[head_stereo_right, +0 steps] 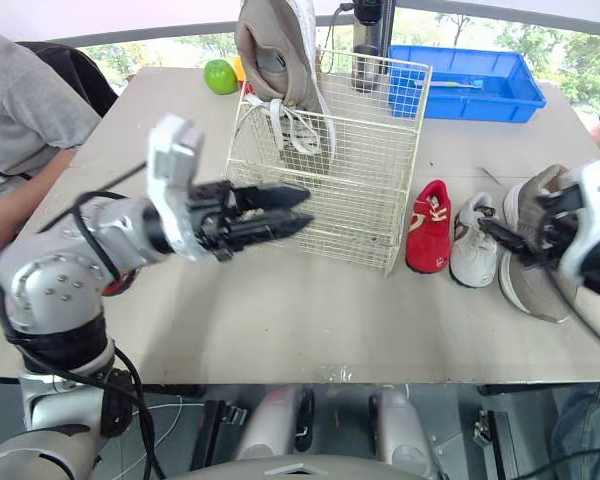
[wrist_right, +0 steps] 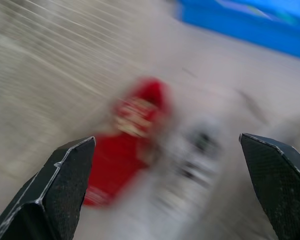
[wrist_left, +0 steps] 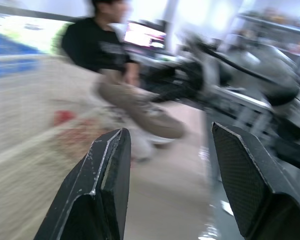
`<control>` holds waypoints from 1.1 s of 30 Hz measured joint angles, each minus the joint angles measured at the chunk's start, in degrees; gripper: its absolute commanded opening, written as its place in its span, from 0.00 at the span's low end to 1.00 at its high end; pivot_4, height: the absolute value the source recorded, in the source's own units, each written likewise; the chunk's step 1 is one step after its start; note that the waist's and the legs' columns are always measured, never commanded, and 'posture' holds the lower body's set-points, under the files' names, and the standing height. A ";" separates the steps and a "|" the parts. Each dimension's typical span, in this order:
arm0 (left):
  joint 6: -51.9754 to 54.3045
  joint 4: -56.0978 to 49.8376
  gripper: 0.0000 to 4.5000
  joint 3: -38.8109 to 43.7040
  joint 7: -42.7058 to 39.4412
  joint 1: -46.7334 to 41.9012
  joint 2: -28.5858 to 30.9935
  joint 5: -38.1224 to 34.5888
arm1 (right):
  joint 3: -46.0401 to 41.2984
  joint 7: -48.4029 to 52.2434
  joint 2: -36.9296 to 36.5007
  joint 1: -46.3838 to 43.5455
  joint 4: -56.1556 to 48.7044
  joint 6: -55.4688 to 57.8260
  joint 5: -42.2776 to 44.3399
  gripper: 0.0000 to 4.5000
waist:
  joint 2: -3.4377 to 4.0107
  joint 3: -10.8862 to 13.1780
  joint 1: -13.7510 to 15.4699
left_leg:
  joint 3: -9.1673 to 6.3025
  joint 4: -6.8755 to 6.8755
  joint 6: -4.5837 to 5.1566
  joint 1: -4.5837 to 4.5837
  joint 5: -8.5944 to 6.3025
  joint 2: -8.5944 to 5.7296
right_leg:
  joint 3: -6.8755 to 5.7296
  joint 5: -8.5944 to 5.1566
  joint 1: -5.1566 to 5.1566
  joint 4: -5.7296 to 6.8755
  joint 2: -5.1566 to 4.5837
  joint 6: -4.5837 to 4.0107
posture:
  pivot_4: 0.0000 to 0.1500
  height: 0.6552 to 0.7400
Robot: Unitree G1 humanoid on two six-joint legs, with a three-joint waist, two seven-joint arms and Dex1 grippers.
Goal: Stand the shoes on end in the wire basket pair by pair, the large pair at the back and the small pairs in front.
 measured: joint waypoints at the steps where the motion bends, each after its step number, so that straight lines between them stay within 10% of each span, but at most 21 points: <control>1: -2.02 -0.30 0.62 -1.76 -1.24 0.50 0.26 1.57 | -0.68 0.67 -1.23 -0.51 2.53 1.56 0.07 1.00 | 0.00 0.00 -0.04 | 0.07 -0.03 0.00 0.07 0.00 0.01 | 0.09 -0.01 0.01 0.00 0.04 -0.01 | 1.00 1.00; 8: -10.10 -1.63 0.62 -10.12 -4.97 2.61 -1.29 5.86 | 13.79 13.48 -14.82 -5.41 25.02 5.40 -9.18 1.00 | 0.13 -0.06 -0.71 | 0.69 -0.11 0.05 0.16 -0.03 0.07 | 0.40 -0.01 -0.10 0.00 0.12 0.02 | 1.00 1.00; 19: -14.62 -2.52 0.62 -12.15 -3.82 5.41 -2.52 7.60 | 40.54 31.29 -8.59 -38.91 64.20 -6.80 -32.81 1.00 | 0.27 -0.02 -1.65 | 0.98 -0.23 0.10 0.18 -0.06 0.10 | 0.65 0.12 -0.20 -0.15 0.18 0.23 | 1.00 1.00; 30: -17.49 -6.06 0.64 -13.37 -2.52 11.16 -1.18 8.78 | 47.32 44.85 -0.16 -51.61 85.87 -14.28 -48.35 0.05 | 0.06 -0.14 -1.40 | 0.96 -0.25 0.10 0.18 -0.07 0.13 | 0.59 0.13 -0.16 -0.25 0.17 0.23 | 1.00 1.00; 33: -18.63 -6.07 0.64 -13.28 -2.57 11.37 -0.65 9.18 | 44.61 46.41 -0.48 -50.53 85.64 -14.11 -48.67 0.01 | 0.07 -0.14 -1.36 | 0.96 -0.28 0.10 0.19 -0.07 0.14 | 0.59 0.13 -0.16 -0.25 0.17 0.23 | 1.00 1.00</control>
